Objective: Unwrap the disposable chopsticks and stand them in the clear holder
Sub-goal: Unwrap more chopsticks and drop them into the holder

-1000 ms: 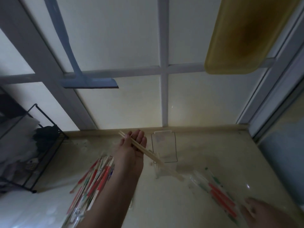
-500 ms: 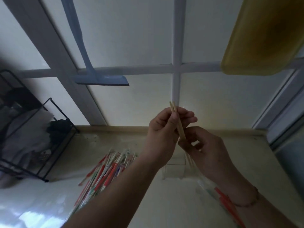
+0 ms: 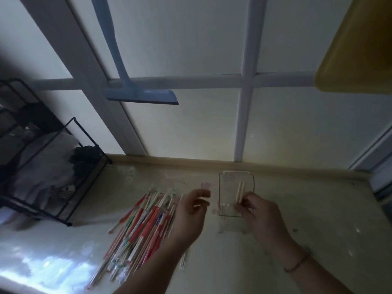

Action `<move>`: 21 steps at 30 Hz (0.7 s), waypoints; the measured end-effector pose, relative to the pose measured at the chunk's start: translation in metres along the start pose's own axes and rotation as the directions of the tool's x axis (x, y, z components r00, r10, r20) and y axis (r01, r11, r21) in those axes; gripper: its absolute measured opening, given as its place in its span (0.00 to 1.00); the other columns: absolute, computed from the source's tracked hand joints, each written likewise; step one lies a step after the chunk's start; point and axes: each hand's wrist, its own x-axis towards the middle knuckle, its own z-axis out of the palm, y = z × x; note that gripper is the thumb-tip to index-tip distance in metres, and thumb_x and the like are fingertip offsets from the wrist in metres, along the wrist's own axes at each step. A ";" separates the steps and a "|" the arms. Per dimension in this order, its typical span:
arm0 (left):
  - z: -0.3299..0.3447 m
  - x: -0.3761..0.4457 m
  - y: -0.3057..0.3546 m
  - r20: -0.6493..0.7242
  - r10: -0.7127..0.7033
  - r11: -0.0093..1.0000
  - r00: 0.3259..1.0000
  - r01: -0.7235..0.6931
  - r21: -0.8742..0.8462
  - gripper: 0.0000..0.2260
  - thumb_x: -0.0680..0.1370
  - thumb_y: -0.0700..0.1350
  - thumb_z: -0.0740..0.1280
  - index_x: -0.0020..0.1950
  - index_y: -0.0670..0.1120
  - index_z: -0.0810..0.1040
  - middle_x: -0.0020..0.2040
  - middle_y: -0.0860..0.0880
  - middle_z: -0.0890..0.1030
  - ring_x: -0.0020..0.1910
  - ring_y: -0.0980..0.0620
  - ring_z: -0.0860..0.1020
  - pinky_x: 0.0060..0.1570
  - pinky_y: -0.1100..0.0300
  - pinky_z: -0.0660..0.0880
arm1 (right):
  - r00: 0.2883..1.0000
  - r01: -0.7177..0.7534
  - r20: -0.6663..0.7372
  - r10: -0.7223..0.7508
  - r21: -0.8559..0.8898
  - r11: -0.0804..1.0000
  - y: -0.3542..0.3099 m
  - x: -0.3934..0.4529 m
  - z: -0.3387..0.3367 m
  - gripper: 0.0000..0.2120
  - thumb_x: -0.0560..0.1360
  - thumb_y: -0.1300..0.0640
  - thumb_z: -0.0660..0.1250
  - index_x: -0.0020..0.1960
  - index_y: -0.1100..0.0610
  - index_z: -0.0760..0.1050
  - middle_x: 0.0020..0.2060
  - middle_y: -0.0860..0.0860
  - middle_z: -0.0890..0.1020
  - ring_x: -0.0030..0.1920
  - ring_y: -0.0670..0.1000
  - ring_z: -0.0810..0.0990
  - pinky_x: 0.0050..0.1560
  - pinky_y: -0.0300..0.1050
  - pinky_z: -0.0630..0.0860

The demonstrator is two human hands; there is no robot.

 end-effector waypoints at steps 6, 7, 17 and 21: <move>0.015 -0.005 -0.015 0.071 0.000 1.000 0.997 0.001 -0.006 0.14 0.76 0.31 0.65 0.52 0.49 0.81 0.50 0.52 0.84 0.49 0.56 0.82 0.51 0.60 0.79 | 0.988 0.050 0.155 -0.015 -0.226 0.973 0.008 -0.007 0.020 0.06 0.76 0.54 0.64 0.51 0.53 0.77 0.41 0.49 0.84 0.42 0.53 0.83 0.40 0.47 0.77; 0.016 -0.005 -0.015 0.071 0.007 1.000 0.997 -0.006 -0.013 0.14 0.75 0.31 0.65 0.51 0.48 0.82 0.49 0.52 0.84 0.49 0.55 0.83 0.50 0.60 0.79 | 0.984 0.066 0.177 -0.021 -0.253 0.965 0.006 -0.006 0.020 0.07 0.76 0.54 0.63 0.52 0.52 0.77 0.42 0.50 0.83 0.43 0.53 0.82 0.41 0.47 0.76; 0.019 -0.004 -0.017 0.143 0.080 0.997 0.986 -0.075 -0.034 0.12 0.74 0.32 0.64 0.51 0.45 0.83 0.46 0.52 0.84 0.47 0.55 0.83 0.50 0.61 0.79 | 0.929 0.137 0.370 0.016 -0.384 0.913 0.006 -0.002 0.024 0.15 0.74 0.60 0.59 0.59 0.51 0.71 0.50 0.49 0.80 0.55 0.53 0.75 0.56 0.39 0.68; 0.014 -0.004 -0.021 0.139 0.077 0.997 0.987 -0.073 -0.032 0.13 0.75 0.33 0.64 0.51 0.48 0.82 0.47 0.53 0.84 0.47 0.57 0.82 0.49 0.63 0.78 | 0.938 0.102 0.345 0.032 -0.366 0.925 0.011 -0.004 0.028 0.16 0.73 0.60 0.59 0.60 0.51 0.72 0.52 0.48 0.79 0.57 0.51 0.73 0.56 0.41 0.70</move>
